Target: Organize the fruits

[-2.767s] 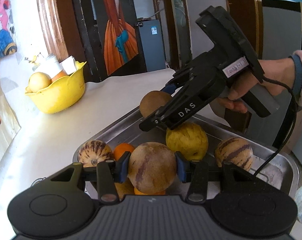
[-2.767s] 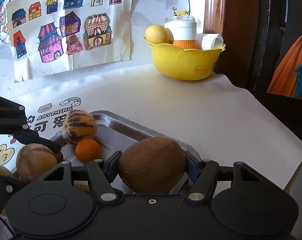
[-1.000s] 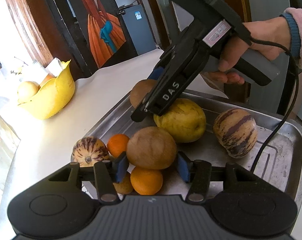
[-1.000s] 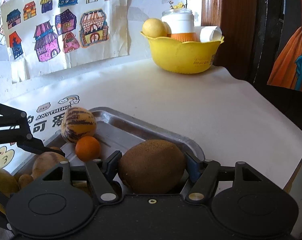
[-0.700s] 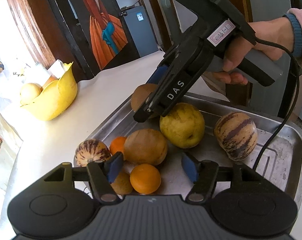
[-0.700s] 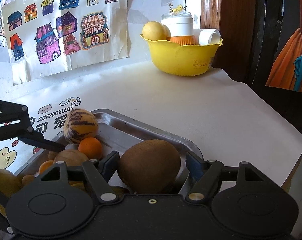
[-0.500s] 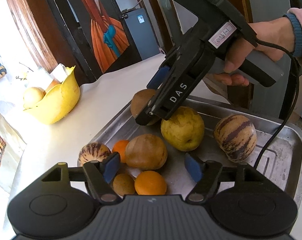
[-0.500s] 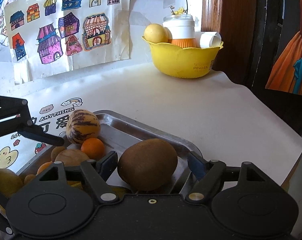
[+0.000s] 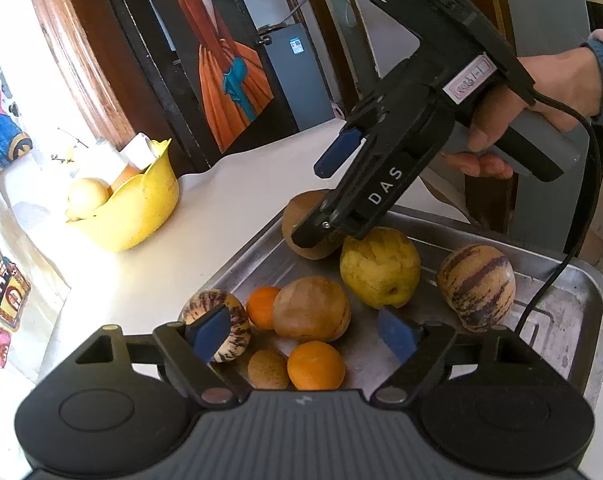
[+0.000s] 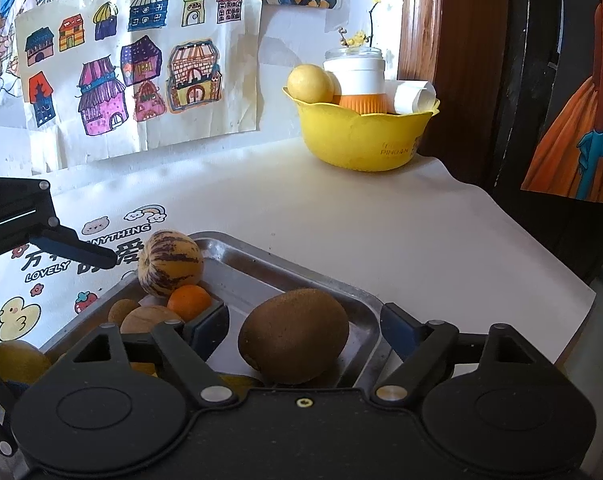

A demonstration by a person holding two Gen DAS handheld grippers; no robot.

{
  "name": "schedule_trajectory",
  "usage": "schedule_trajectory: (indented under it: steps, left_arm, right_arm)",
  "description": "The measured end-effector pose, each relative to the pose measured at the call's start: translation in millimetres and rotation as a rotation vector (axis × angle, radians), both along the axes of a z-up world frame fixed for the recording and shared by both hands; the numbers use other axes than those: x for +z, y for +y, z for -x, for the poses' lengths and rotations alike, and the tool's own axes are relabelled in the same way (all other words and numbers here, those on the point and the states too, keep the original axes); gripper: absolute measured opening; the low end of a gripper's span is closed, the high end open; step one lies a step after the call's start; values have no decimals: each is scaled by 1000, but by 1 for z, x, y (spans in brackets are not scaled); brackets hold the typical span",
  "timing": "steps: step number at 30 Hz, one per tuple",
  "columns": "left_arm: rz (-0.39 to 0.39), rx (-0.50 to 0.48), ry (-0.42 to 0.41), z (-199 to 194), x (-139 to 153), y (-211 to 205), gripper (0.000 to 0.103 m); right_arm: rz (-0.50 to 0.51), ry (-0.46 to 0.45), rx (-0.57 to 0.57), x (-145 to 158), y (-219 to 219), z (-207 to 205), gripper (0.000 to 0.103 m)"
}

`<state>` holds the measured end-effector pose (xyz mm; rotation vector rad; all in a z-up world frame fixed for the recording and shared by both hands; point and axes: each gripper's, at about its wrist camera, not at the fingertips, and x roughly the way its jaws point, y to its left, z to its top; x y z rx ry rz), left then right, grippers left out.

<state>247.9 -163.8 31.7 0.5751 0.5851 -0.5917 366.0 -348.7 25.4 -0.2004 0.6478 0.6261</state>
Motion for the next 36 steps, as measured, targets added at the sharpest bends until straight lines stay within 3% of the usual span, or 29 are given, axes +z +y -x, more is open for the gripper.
schedule_trajectory:
  steps: [19, 36]
  left_arm:
    - [91, 114, 17, 1, 18, 25, 100]
    - [222, 276, 73, -2, 31, 61, 102]
  right_arm:
    - [-7, -33, -11, 12, 0, 21, 97]
    - [-9, -72, -39, 27, -3, 41, 101]
